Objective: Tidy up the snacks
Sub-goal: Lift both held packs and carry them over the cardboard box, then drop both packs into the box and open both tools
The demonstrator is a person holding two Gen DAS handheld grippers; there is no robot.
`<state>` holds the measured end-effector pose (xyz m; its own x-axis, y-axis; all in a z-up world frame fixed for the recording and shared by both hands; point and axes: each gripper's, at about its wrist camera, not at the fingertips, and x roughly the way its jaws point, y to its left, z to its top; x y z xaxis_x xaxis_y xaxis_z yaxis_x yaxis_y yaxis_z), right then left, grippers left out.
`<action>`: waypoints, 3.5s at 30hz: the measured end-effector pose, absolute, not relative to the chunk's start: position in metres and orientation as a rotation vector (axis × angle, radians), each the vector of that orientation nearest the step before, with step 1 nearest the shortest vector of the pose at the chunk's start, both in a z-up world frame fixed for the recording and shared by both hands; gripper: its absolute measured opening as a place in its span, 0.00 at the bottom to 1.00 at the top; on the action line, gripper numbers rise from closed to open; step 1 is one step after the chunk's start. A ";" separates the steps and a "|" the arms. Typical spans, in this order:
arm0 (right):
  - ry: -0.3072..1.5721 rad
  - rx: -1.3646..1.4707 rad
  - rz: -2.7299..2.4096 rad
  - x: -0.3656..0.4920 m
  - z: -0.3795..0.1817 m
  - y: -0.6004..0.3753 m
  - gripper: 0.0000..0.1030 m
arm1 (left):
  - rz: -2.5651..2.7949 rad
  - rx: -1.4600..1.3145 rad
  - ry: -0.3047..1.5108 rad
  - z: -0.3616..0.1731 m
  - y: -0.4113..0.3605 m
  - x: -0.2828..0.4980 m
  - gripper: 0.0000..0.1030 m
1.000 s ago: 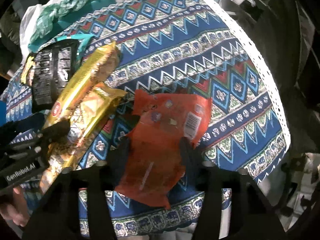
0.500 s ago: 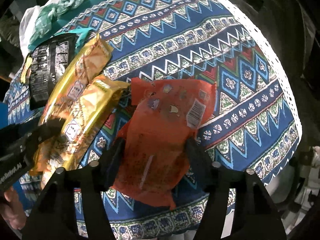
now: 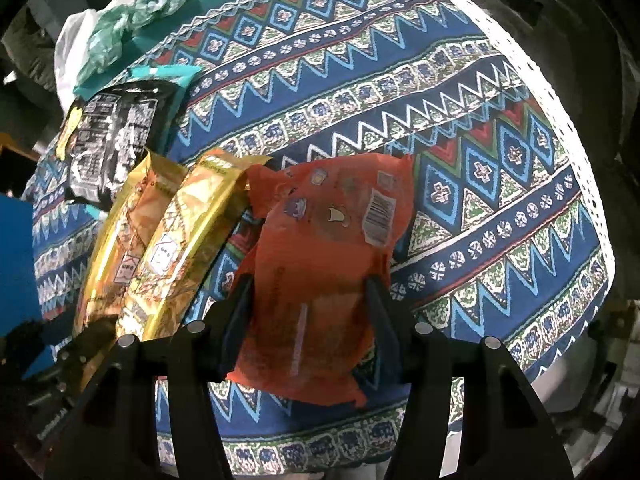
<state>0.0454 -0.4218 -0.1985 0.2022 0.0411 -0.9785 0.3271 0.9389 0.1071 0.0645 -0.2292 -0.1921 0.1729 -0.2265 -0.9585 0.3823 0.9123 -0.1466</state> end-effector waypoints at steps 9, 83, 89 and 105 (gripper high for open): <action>1.360 0.249 -0.250 0.051 -0.206 -0.410 0.64 | -0.449 0.175 1.334 -0.202 -0.248 0.092 0.48; 1.083 -0.075 0.413 0.069 -0.030 -0.063 0.46 | 0.011 -0.329 1.010 -0.050 0.094 0.023 0.26; 1.112 -0.114 0.460 0.073 -0.042 -0.021 0.46 | 0.067 -0.345 1.011 -0.064 0.125 0.016 0.26; 1.104 -0.205 0.494 0.071 -0.050 0.026 0.62 | 0.169 -0.385 1.009 -0.082 0.161 0.011 0.39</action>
<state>0.0713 0.0265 -0.0496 0.3556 0.2795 -0.8919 -0.4790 0.8739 0.0828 0.0112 0.1614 -0.0822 0.5264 -0.0382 -0.8494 -0.3134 0.9199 -0.2356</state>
